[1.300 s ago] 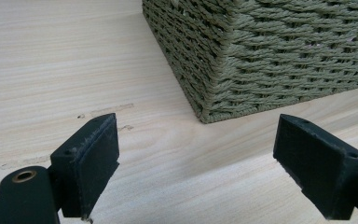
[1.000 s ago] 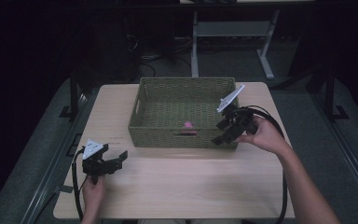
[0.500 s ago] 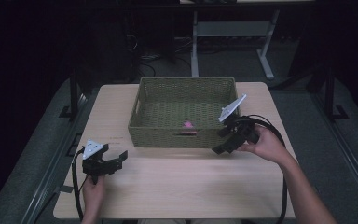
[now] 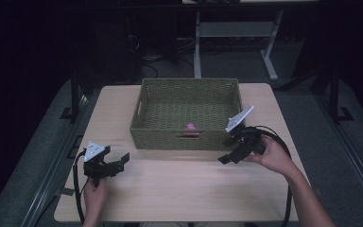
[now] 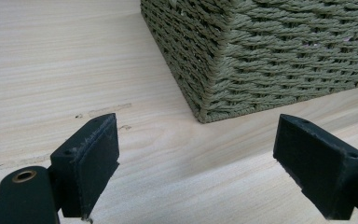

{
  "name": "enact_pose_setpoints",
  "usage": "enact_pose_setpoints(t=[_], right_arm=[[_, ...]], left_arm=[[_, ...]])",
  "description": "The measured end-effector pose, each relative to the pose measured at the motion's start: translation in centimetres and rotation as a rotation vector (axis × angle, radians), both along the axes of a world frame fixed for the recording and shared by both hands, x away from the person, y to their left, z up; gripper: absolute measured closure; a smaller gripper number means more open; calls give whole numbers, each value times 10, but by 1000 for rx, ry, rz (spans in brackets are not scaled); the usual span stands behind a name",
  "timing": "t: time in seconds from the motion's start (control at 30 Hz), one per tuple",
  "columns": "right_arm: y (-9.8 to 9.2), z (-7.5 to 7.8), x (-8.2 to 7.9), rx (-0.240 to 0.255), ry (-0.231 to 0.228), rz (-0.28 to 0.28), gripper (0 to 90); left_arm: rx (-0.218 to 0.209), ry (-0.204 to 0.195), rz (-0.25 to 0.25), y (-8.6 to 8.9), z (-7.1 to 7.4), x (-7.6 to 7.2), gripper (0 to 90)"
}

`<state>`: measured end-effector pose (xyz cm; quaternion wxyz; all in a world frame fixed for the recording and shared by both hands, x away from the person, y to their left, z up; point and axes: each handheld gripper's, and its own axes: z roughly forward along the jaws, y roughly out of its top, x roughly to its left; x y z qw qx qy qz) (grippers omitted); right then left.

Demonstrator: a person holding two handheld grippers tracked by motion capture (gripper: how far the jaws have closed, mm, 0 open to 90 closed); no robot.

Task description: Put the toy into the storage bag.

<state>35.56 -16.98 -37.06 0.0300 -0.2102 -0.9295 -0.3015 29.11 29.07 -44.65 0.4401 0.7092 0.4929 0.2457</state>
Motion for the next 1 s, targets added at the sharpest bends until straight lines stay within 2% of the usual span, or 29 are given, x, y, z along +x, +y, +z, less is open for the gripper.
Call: enact_pose_setpoints(t=[0.5,0.83,0.93,1.0], right_arm=[[-16,-21,-13,13,7,-29,255],[-25,-38,-24,19,30,-52,255],[-25,-43,-31,14,25,-53,254],[-23,-44,-35,-9,27,-56,243]], left_arm=[[4,-1,-1,-1,0,1,137],[5,2,-5,-2,-1,0,137],[9,0,-8,-2,-1,0,137],[7,-2,-7,-2,0,0,137]])
